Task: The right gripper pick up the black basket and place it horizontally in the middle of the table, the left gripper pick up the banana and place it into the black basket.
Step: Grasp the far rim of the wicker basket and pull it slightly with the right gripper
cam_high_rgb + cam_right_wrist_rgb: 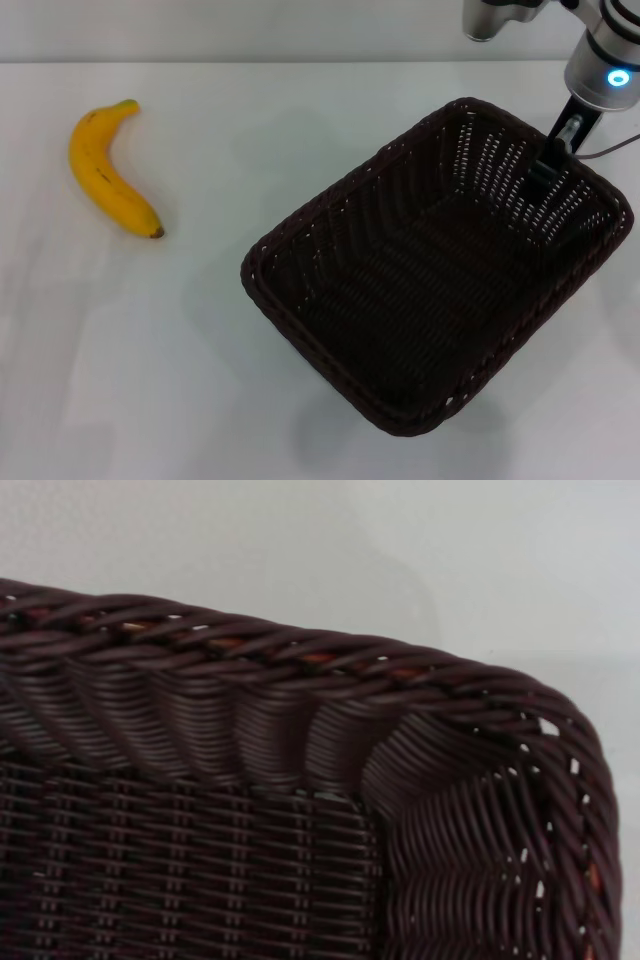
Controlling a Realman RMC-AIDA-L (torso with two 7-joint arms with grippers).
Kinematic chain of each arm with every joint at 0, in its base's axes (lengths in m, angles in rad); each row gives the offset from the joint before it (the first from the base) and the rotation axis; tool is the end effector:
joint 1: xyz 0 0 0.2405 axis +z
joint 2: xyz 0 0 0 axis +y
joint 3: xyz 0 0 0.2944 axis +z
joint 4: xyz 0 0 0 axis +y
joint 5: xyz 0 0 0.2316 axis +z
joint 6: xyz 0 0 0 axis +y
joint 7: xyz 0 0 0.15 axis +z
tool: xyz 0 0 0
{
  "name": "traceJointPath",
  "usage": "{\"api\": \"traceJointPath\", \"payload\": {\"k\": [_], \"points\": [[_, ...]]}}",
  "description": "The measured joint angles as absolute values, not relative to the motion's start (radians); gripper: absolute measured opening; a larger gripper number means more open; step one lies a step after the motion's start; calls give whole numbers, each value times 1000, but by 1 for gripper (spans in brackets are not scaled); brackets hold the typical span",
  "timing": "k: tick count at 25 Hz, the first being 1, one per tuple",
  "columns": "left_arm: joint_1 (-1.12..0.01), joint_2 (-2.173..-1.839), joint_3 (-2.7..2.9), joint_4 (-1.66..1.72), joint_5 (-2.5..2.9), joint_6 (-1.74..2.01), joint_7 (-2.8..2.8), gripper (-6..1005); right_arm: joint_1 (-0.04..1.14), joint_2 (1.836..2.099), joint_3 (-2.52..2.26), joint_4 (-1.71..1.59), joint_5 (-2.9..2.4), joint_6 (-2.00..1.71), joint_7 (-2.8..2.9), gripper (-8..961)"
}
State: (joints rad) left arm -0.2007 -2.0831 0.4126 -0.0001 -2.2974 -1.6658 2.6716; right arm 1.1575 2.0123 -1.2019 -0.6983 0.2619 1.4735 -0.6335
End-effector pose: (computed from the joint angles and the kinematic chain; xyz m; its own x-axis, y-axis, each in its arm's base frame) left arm -0.4310 0.2326 0.0298 0.5197 -0.3305 0.7878 0.8456 0.0673 -0.5296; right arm 0.1522 0.4928 -0.0225 0.6483 -0.6218 0.4394 -0.3814 -0.7647 -0.5194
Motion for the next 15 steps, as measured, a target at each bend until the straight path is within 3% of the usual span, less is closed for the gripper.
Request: {"api": "traceJointPath", "payload": {"k": [8, 15], "points": [[-200, -2083, 410, 0, -2299, -1669, 2666, 889, 1151, 2013, -1214, -697, 263, 1476, -693, 228], [-196, -2085, 407, -3, -2301, -1674, 2665, 889, 1147, 2014, -1230, -699, 266, 1486, -724, 213]]}}
